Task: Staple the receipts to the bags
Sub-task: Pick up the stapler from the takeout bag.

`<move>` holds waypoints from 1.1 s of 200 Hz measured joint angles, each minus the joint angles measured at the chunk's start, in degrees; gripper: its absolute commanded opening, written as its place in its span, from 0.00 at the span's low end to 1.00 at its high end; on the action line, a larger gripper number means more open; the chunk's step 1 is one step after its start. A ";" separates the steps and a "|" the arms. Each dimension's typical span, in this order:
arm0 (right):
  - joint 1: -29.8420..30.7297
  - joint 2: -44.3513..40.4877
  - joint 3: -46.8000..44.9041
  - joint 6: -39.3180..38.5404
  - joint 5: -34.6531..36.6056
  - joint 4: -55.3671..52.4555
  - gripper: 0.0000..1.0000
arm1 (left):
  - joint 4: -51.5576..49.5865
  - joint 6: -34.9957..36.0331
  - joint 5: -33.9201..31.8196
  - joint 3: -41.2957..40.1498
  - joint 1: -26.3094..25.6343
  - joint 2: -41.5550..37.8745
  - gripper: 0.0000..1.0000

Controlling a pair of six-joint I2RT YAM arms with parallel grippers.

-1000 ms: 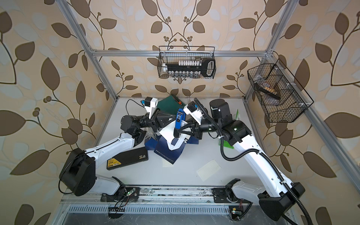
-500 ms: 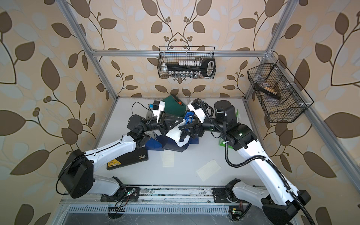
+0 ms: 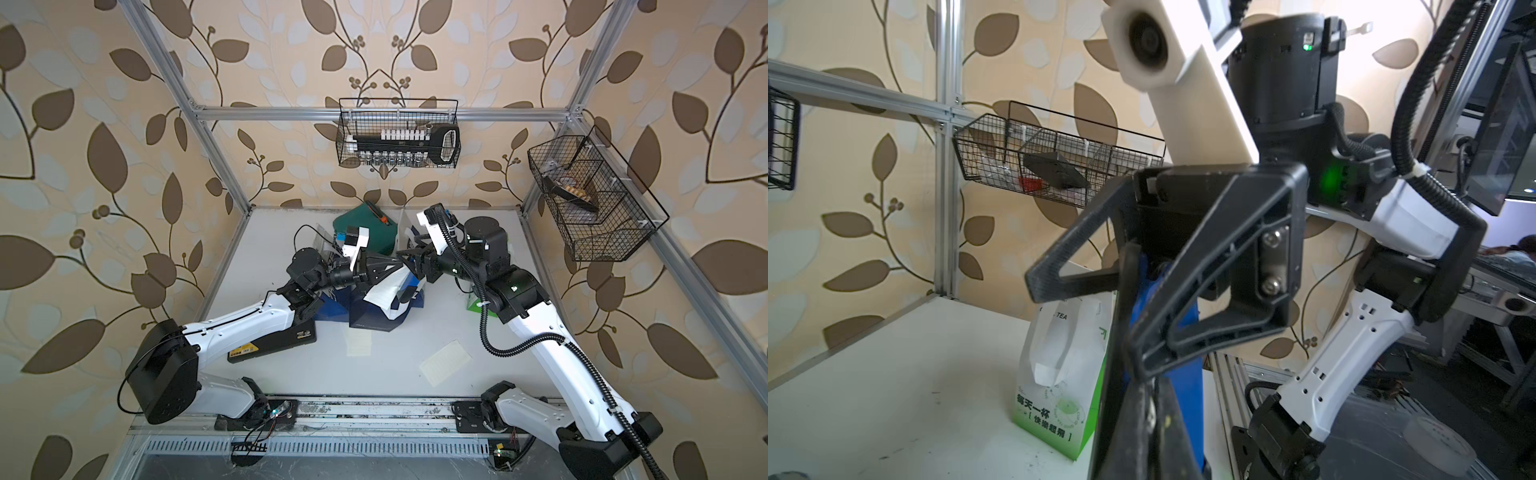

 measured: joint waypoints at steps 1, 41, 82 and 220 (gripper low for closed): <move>-0.02 -0.04 -0.11 0.22 -0.07 0.09 0.72 | -0.04 0.07 -0.07 -0.02 0.00 0.00 0.00; -0.39 -0.63 -2.69 4.96 -0.50 2.32 0.61 | -0.90 2.05 -2.47 -0.79 0.00 -0.20 0.00; -0.90 -0.13 -3.32 8.66 -1.20 5.07 0.14 | -0.76 2.25 -2.97 -0.83 0.00 -0.20 0.00; -10.12 -0.55 -3.74 13.33 12.98 -2.97 0.05 | -6.93 12.13 -17.46 -5.57 0.13 -6.91 0.00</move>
